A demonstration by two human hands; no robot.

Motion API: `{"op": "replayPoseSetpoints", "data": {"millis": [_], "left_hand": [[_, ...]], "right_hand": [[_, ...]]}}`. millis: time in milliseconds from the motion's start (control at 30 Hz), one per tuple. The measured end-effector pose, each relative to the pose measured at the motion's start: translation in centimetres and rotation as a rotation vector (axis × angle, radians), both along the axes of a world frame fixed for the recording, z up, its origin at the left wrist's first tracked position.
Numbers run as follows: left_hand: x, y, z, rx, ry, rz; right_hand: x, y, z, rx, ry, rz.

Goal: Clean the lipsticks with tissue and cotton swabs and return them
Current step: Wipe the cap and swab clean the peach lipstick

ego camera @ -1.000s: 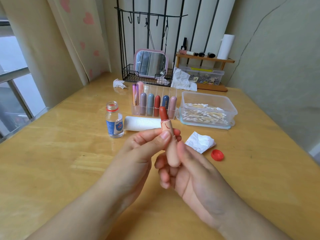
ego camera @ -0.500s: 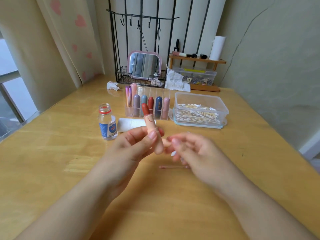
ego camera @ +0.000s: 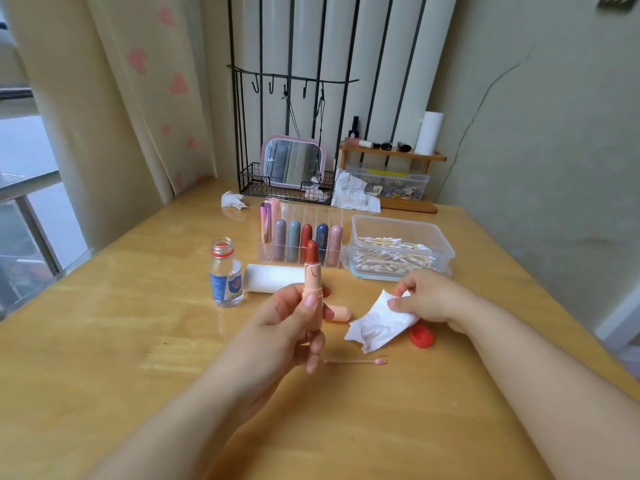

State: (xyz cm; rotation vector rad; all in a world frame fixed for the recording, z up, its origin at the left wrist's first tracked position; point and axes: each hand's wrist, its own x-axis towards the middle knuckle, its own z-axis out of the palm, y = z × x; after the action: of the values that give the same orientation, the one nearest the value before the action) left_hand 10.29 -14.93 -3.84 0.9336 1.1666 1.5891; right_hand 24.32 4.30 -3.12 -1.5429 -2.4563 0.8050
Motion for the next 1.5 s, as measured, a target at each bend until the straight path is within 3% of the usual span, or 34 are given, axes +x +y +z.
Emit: {"op": "replayPoseSetpoints", "data": {"millis": [100,200,300,400,567,700,833,1000,1167,1333,1500], "left_hand": [[0.1,0.1,-0.1,0.019,-0.012,-0.001],[0.2,0.1,-0.1,0.041,-0.026,-0.005],[0.4,0.0,-0.1,0.064,-0.035,-0.016],[0.7,-0.1,-0.1,0.083,-0.007,-0.028],[0.4,0.0,-0.2,0.075,0.041,-0.014],[0.4,0.2,-0.4,0.062,0.07,-0.002],[0.6,0.2,-0.8,0.057,0.091,-0.016],[0.8,0.0,-1.0,0.047,0.108,-0.058],[0.9,0.1,-1.0,0.034,0.106,-0.06],[1.2,0.0,-1.1,0.033,0.138,-0.066],[1.6,-0.1,-0.7,0.016,0.15,-0.041]], "right_hand": [[0.4,-0.5,2.0,0.247,0.068,-0.034],[1.1,-2.4,4.7,0.586,0.284,-0.106],[0.7,-5.4,5.5,0.644,0.455,-0.085],[-1.0,-7.6,2.9,0.363,0.64,-0.031],[-2.2,-10.3,0.7,-0.447,1.114,0.12],[-1.9,-10.9,0.5,-0.718,1.301,0.188],[-1.7,-10.7,-0.1,-0.711,1.307,0.166],[-1.6,-10.7,-0.1,-0.656,1.163,0.288],[-1.2,-10.3,0.2,-0.782,1.183,0.353],[-1.6,-10.7,-0.5,-0.473,1.057,0.382],[-1.7,-11.4,-0.3,-0.419,1.082,0.341]]}}
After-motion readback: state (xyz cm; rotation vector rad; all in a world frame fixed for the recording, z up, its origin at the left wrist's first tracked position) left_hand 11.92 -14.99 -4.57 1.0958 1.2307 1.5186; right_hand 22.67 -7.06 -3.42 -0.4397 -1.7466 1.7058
